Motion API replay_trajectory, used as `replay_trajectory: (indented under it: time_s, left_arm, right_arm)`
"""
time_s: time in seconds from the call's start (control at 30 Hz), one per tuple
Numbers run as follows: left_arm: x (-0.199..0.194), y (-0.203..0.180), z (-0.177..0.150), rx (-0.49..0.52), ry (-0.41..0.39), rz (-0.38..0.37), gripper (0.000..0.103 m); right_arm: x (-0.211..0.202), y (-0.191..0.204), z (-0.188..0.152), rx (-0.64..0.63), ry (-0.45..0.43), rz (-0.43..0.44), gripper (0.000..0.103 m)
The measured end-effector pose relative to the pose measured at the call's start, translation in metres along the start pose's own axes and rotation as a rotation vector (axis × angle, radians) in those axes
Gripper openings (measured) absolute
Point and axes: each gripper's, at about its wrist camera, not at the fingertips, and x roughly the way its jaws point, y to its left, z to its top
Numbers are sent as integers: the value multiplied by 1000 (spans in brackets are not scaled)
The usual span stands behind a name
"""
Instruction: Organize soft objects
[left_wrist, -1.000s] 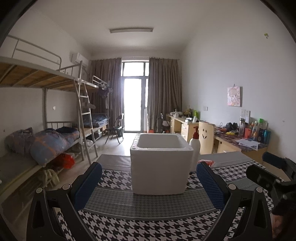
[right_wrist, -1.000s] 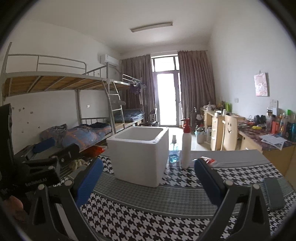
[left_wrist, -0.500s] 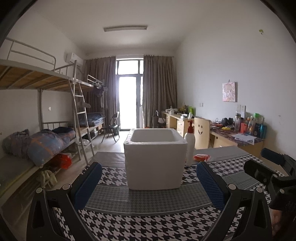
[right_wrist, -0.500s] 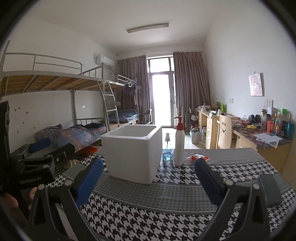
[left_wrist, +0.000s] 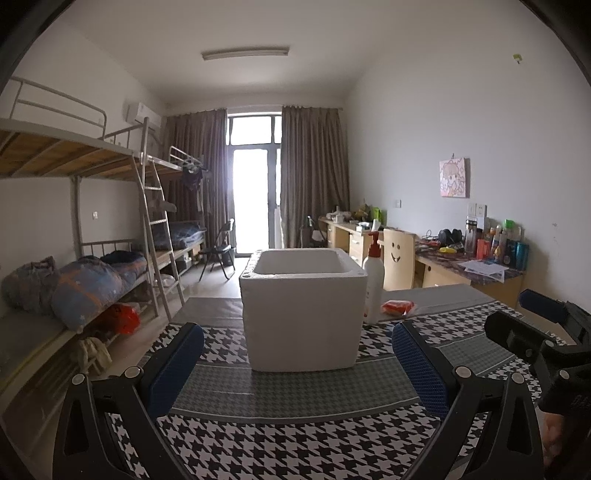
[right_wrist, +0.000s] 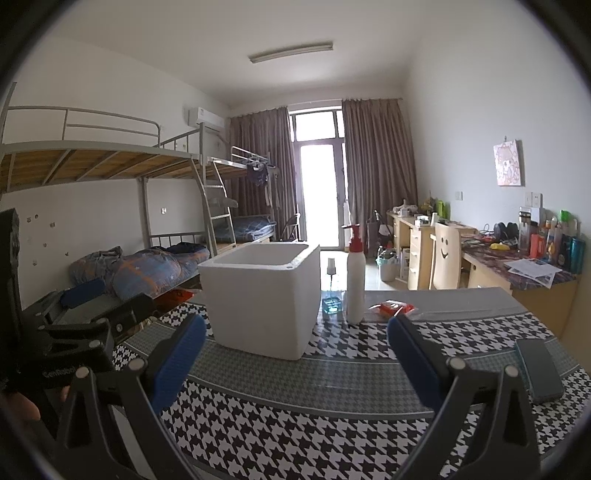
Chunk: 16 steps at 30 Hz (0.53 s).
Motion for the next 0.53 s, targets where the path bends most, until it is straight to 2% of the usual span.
replay_trajectory:
  time_s: [0.53]
  left_arm:
    - [1, 1, 0, 1, 16, -3, 102]
  right_arm:
    - [-1, -2, 0, -1, 5, -9, 100]
